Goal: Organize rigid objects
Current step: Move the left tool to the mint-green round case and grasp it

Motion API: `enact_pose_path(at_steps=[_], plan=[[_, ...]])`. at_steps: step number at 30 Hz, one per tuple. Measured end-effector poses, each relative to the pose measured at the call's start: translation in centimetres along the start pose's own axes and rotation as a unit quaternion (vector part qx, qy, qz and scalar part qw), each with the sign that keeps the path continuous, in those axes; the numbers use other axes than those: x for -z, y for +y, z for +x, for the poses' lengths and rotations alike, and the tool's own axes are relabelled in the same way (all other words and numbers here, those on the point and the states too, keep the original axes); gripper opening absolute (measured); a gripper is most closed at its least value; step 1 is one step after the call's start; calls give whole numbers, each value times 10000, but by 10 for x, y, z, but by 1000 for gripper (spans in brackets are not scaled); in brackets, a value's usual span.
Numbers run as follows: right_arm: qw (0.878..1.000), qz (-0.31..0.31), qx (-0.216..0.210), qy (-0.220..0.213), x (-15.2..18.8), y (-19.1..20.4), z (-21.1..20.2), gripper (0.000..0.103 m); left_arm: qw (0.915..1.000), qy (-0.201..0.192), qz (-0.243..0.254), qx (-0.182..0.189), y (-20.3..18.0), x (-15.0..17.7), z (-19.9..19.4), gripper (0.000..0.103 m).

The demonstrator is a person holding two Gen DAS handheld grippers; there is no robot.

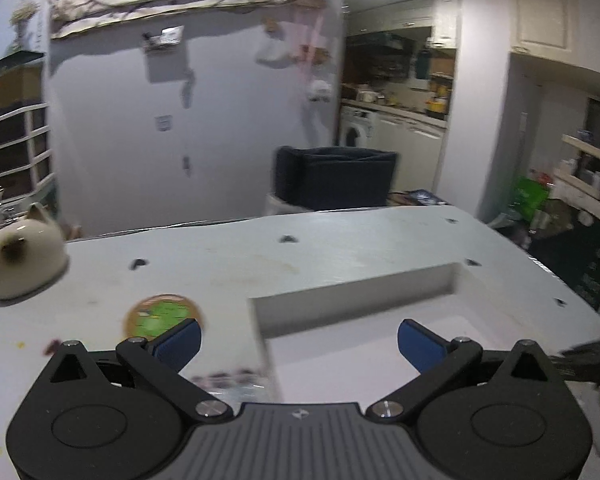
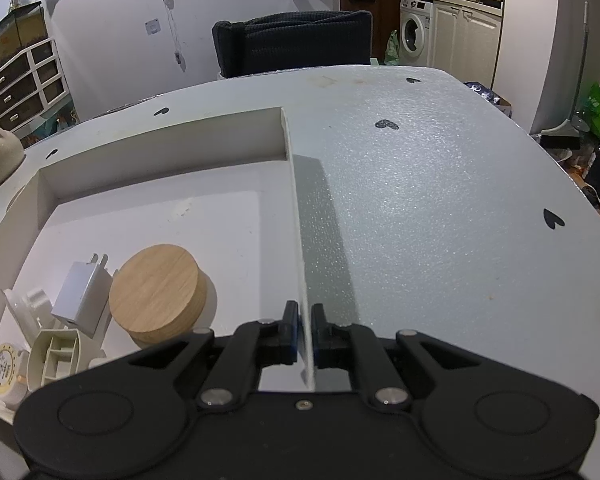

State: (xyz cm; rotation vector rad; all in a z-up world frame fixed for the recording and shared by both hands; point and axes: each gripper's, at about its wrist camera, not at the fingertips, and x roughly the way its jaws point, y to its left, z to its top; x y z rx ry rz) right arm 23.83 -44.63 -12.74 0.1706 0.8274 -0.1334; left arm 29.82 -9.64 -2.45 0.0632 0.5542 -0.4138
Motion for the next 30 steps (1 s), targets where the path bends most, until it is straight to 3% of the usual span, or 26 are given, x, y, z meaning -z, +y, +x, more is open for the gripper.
enact_pose_path(at_steps=[7, 16, 23, 30], plan=[[10000, 14, -4, 55, -3, -1, 2, 7, 9978, 249, -256, -568, 56, 2, 33, 103], [9997, 48, 81, 229, -10, 2, 6, 8, 9892, 875, -760, -893, 104, 27, 76, 103], [9991, 182, 148, 359, -14, 3, 9, 8, 9776, 1104, -1410, -1102, 117, 37, 98, 86], [9988, 249, 189, 390, -14, 4, 10, 9, 9766, 1247, -995, -1444, 108, 37, 112, 74]])
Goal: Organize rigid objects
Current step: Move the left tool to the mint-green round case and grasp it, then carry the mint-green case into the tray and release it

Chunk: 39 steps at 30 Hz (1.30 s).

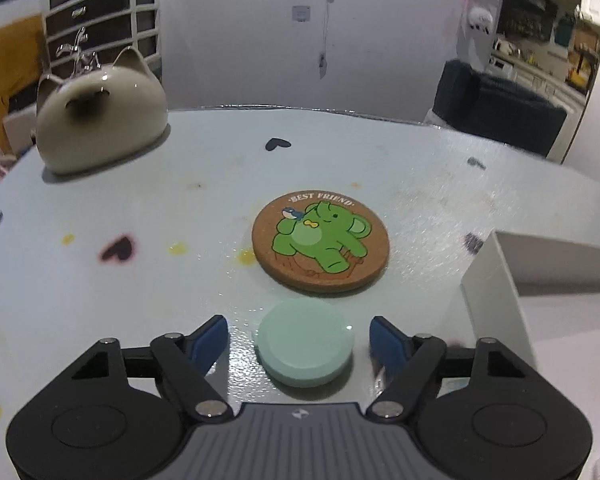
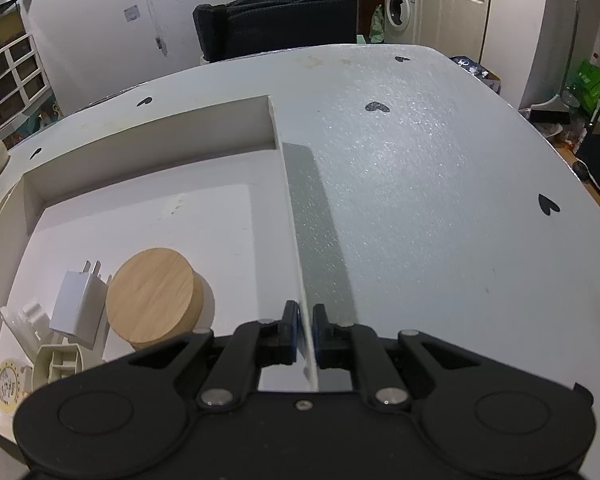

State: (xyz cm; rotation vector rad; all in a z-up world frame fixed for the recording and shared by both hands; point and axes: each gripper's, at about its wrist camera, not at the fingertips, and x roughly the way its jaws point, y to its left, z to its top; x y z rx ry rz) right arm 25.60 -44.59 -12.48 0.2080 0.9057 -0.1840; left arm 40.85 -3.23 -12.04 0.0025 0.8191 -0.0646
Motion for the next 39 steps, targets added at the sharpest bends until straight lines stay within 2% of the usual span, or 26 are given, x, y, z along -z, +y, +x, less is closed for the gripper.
enact_pose_path(at_steps=[4, 5, 6, 10, 16, 22, 28, 34, 39], plan=[[10000, 23, 34, -9, 1, 1, 0, 10, 9998, -27, 127, -173, 1, 1, -3, 60], [10000, 20, 37, -9, 1, 1, 0, 10, 9998, -22, 107, -179, 2, 1, -4, 53], [10000, 20, 38, -11, 1, 1, 0, 10, 9998, -11, 104, -188, 3, 1, -5, 53], [10000, 41, 42, -20, 1, 1, 0, 10, 10000, 44, 20, -79, 7, 3, -11, 53], [9999, 86, 49, -77, 4, 0, -3, 10, 9998, -112, -55, 169, 2, -2, -29, 53], [9999, 72, 40, -89, 5, -1, -4, 10, 9960, -435, 189, 762, -27, -10, -64, 53], [9999, 102, 6, -125, 6, -3, -6, 10, 9862, -593, 588, 1428, -67, -11, -88, 53], [9998, 99, 2, -168, 8, -3, -7, 10, 9795, -419, 979, 1711, -105, 0, -87, 53], [9998, 109, -7, -184, 9, -4, -9, 10, 9754, -155, 1272, 1792, -132, 14, -76, 53]])
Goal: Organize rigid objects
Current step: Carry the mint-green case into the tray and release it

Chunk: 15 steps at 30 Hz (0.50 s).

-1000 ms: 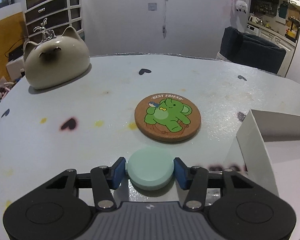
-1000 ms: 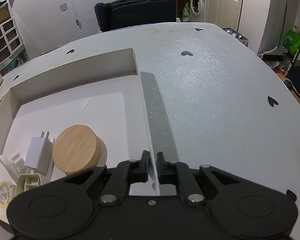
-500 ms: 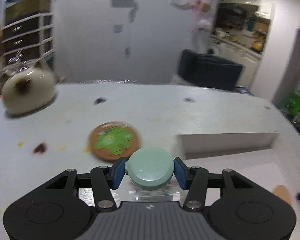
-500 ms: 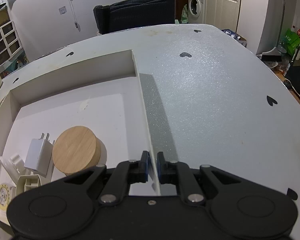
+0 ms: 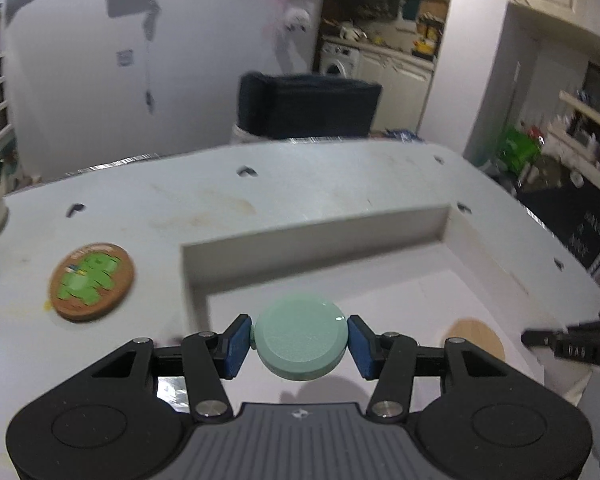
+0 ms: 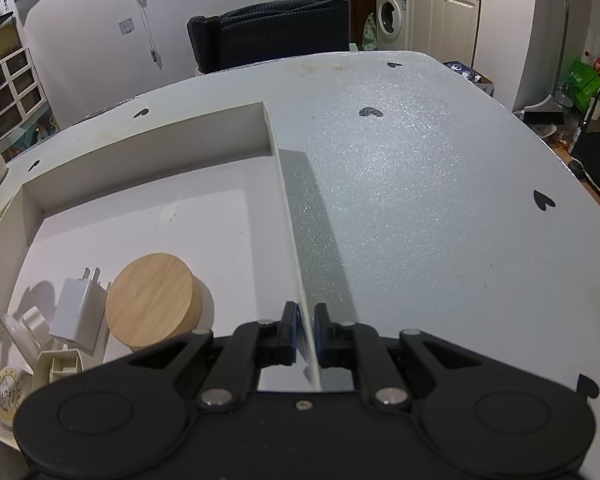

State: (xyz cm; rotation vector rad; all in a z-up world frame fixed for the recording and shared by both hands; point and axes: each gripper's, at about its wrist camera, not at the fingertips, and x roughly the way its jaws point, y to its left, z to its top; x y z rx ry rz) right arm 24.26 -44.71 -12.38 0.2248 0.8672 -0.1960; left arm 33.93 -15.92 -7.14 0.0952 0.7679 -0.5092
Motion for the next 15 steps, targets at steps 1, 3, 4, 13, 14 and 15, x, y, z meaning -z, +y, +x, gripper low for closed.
enact_pose_path(at_steps=[1, 3, 4, 13, 14, 15], plan=[[10000, -2, 1, -5, 0, 0, 0, 10, 10000, 49, 28, 13, -2, 1, 3, 53], [10000, -12, 0, -16, 0, 0, 0, 10, 9998, 157, 85, 27, -7, 5, 11, 53], [10000, -21, 1, -17, 0, 0, 0, 10, 9997, 204, 99, 26, -9, 7, 15, 53], [10000, -49, -13, -48, 1, 0, -2, 10, 9989, 466, 45, -83, -6, 18, 30, 53], [10000, -52, -14, -51, 1, 0, -2, 10, 9988, 475, 19, -79, -6, 18, 31, 53], [10000, -54, -17, -54, 1, 0, -2, 10, 9988, 491, -5, -54, -5, 19, 30, 54]])
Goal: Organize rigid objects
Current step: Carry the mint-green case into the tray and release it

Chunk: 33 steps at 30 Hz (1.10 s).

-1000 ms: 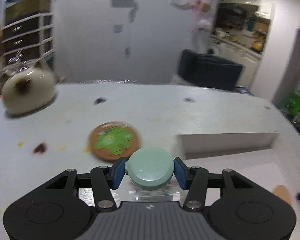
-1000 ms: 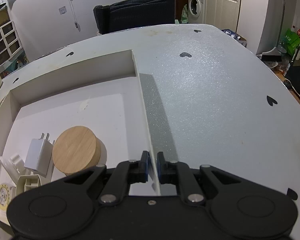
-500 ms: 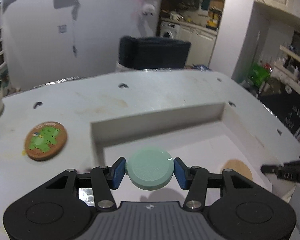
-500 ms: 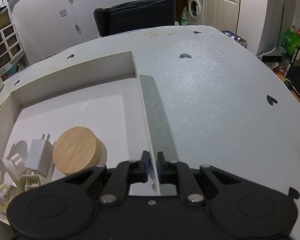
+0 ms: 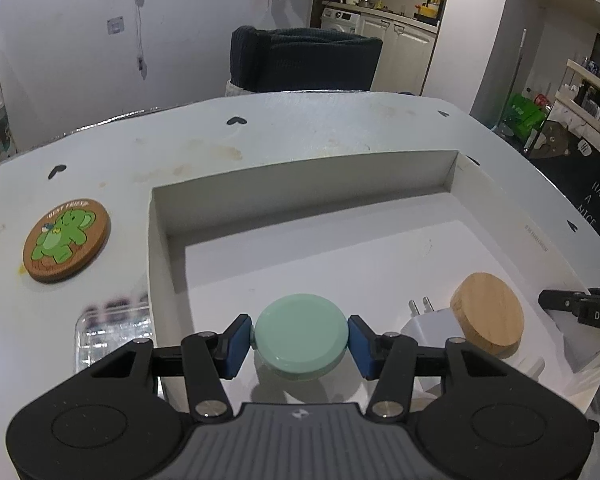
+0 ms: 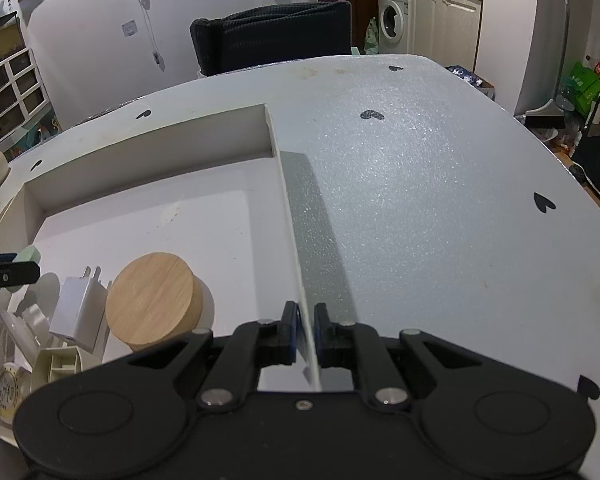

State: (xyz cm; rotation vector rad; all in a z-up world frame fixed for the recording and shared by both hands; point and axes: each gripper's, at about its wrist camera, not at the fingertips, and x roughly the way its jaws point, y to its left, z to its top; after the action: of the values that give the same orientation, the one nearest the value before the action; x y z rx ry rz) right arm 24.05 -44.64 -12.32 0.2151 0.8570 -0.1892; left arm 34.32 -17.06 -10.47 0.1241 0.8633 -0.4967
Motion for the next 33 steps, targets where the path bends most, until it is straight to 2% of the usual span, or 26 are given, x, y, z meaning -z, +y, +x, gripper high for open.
enact_pose_path(at_steps=[1, 3, 5, 9, 24, 33], plan=[[10000, -1, -4, -3, 0, 0, 0, 10, 10000, 3, -20, 31, 0, 0, 0, 55], [10000, 4, -18, -15, 0, -1, 0, 10, 10000, -45, -38, 56, 0, 0, -3, 66], [10000, 15, -28, -24, 1, -1, 0, 10, 9999, -109, -11, 63, -1, 0, -8, 73], [10000, 23, -22, -44, 1, -1, 1, 10, 9998, -171, 15, 80, -4, 0, -13, 81], [10000, 26, -28, -64, 1, -1, 1, 10, 9978, -647, 58, 118, -8, 2, -56, 102], [9999, 44, -32, -87, 2, -2, 1, 10, 9928, -1186, -38, -171, 9, 1, -101, 103]])
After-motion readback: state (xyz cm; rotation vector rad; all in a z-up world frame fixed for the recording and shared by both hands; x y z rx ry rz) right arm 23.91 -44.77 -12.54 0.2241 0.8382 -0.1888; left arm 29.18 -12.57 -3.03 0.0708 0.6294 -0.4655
